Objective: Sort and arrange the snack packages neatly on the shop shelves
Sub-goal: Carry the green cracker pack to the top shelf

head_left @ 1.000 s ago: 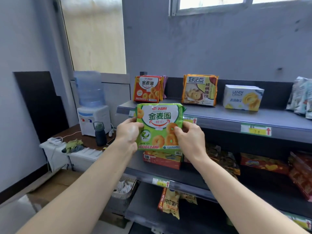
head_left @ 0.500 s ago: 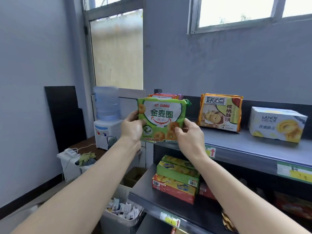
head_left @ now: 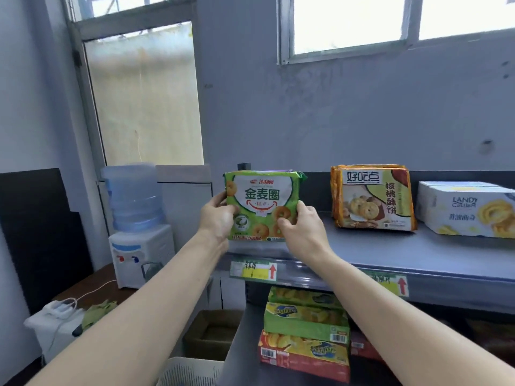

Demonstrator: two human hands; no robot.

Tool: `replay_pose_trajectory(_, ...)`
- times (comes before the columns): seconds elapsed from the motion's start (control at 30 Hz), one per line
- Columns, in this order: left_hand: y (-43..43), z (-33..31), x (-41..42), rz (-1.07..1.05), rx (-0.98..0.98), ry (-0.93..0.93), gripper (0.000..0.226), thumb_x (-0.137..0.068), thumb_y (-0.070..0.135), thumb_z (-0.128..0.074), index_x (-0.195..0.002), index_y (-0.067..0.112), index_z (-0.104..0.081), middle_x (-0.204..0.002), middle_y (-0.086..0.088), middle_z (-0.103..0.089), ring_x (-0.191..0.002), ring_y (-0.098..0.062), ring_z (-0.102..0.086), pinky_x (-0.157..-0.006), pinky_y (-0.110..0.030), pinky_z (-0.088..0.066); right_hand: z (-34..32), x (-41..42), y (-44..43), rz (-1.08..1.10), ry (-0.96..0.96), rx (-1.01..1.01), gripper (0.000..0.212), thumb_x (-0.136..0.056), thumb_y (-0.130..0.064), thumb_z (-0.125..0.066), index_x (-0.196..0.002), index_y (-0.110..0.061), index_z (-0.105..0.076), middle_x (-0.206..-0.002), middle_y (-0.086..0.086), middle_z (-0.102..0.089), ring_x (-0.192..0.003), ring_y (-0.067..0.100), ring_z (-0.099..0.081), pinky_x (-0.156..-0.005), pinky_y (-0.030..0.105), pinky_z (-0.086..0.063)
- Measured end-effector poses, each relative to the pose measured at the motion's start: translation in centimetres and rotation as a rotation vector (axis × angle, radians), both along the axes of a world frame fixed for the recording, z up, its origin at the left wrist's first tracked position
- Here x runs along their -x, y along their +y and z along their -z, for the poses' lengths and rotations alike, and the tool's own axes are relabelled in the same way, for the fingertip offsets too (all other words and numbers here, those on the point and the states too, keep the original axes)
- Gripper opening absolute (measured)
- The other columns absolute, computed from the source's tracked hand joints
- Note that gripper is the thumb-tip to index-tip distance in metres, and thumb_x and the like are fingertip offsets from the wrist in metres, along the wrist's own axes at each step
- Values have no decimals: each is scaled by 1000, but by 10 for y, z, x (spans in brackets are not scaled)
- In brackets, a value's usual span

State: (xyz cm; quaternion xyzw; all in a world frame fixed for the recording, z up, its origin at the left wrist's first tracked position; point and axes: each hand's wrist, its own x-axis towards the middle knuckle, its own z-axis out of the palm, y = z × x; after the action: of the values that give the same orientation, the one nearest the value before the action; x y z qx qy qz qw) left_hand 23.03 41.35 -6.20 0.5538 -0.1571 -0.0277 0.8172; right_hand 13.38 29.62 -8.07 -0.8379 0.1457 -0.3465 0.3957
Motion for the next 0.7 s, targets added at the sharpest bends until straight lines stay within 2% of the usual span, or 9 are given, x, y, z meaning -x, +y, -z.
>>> replay_pose_trajectory(0.1,-2,8,-26,48,-98,11,29,-87,-10,-50,-104,12,-57,-83,-3,-69,-69,-20,-67,-49,-27,-55,2,-19,4,45,71,-24,22,-93,-23,-47,-112,-12,-50,-115,8,-48,-104,24,-50,-91,36,-44)
replay_pose_trajectory(0.17,-3,17,-41,90,-131,41,27,-87,-11,-49,-104,9,-58,-92,-12,-69,-76,-28,-68,-61,-36,-57,5,-29,7,55,114,-18,25,-93,-22,-48,-116,-13,-48,-118,9,-49,-110,27,-49,-97,42,-43)
replay_pose_trajectory(0.27,-5,26,-60,127,-121,37,38,-89,-11,-48,-120,9,-56,-101,-14,-67,-87,-32,-68,-73,-44,-57,9,-40,8,69,127,0,27,-90,-18,-50,-116,-15,-46,-118,8,-49,-111,26,-48,-99,41,-43)
replay_pose_trajectory(0.37,-8,28,-73,145,-97,37,43,-90,-11,-47,-125,13,-53,-96,-6,-67,-84,-26,-68,-65,-38,-57,9,-48,9,97,107,-6,27,-88,-13,-51,-114,-16,-47,-116,6,-50,-109,25,-49,-94,35,-43)
replay_pose_trajectory(0.5,-10,30,-83,144,-57,43,47,-89,-13,-47,-128,13,-52,-94,0,-66,-81,-19,-66,-59,-32,-54,11,-55,12,82,97,-3,51,-86,-6,-49,-135,-14,-40,-127,5,-50,-115,21,-49,-99,33,-44)
replay_pose_trajectory(0.63,-10,31,-88,125,-48,47,49,-89,-13,-47,-131,12,-50,-107,-6,-64,-82,-18,-64,-61,-31,-53,13,-56,13,59,84,-16,56,-86,-6,-51,-139,-18,-37,-130,1,-52,-117,18,-51,-98,30,-46)
replay_pose_trajectory(0.7,-9,31,-87,111,-71,38,49,-89,-13,-48,-132,12,-49,-114,-9,-63,-82,-17,-64,-60,-30,-53,13,-54,14,54,72,-24,51,-86,-6,-51,-134,-21,-41,-127,-1,-54,-114,16,-52,-90,23,-45)
